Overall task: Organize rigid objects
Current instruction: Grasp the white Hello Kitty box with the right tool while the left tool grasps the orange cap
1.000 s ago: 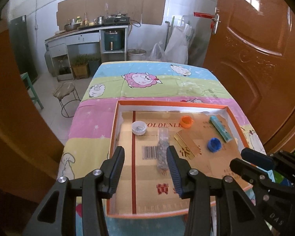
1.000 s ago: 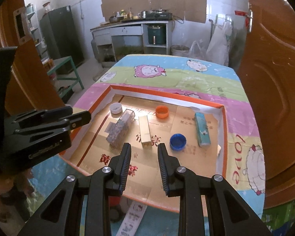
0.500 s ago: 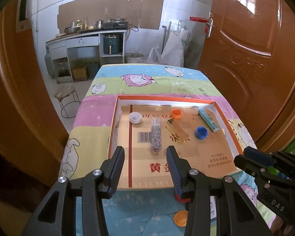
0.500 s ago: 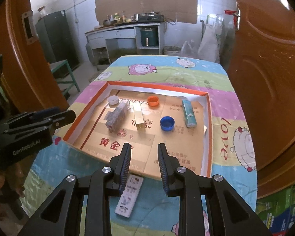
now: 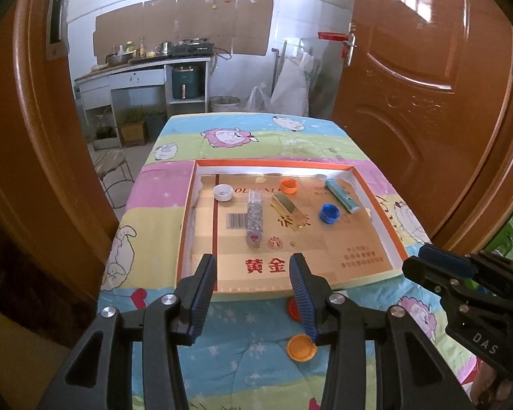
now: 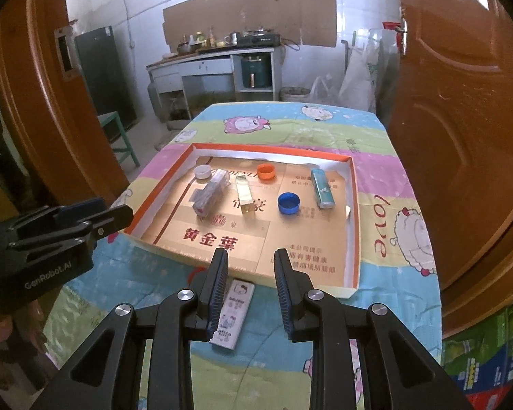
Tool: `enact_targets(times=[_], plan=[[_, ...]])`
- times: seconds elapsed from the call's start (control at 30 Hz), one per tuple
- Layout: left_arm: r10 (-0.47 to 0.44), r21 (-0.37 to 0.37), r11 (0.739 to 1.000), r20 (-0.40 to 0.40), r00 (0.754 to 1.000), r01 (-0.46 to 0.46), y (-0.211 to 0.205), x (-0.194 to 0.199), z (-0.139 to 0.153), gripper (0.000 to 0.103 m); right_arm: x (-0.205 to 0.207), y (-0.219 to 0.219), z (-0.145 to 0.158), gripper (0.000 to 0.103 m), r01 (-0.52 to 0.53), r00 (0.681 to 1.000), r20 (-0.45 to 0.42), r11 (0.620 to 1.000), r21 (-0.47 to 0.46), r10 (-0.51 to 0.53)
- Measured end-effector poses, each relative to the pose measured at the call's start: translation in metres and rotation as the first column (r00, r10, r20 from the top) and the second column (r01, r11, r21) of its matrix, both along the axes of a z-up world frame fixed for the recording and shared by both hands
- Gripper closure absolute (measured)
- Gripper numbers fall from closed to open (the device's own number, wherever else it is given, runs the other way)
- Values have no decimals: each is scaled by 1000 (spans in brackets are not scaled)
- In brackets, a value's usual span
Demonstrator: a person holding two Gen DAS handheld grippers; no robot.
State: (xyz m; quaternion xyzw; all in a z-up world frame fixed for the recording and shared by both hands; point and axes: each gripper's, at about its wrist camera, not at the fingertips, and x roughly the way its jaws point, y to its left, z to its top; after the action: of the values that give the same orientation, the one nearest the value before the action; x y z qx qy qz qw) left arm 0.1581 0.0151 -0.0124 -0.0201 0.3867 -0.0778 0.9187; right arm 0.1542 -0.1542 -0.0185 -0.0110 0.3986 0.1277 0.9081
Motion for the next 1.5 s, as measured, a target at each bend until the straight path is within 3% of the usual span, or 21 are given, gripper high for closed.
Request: enact_targets(times=[0.17,0.37,0.4,0.47,0.67,0.87,1.0,1.1,1.5], plan=[[-32,-22,999,7,999,32,-3,-13,-4,59,-11,0,-1,75,4,1000,2,1000,2,-4],[-100,-48,994,-50,994,98,-18,-27,-39,59,-21,-2,-6,74,25,1000,-9,1000,2,-25],[-106,-49,993,-60,993,104,-20,-28,-44,59,-22,-2,-8,72,28,1000,-12,1000,1,-28],[-128,-49,991,-80,989,124,-26,-33,-56,59,-24,-3,-9,53,34,999,-14,999,-1,-34],[-184,-25,983,-110,977,182,-44,-42,-85,59,-29,-7,-17,53,45,999,-26,999,-3,-45],[-152,13,988,-125,980,155,-45,-31,-106,59,-28,-13,-25,53,57,997,-44,998,1,-56],[-151,22,988,-104,983,154,-42,-30,-108,59,-25,-17,-31,53,66,996,-60,998,12,-65],[-145,4,989,-95,985,146,-36,-30,-108,73,-22,-17,-39,53,66,995,-82,998,24,-64],[-83,-37,996,-77,994,80,-5,-37,-95,73,-18,18,-89,53,-10,984,-177,1000,19,14]])
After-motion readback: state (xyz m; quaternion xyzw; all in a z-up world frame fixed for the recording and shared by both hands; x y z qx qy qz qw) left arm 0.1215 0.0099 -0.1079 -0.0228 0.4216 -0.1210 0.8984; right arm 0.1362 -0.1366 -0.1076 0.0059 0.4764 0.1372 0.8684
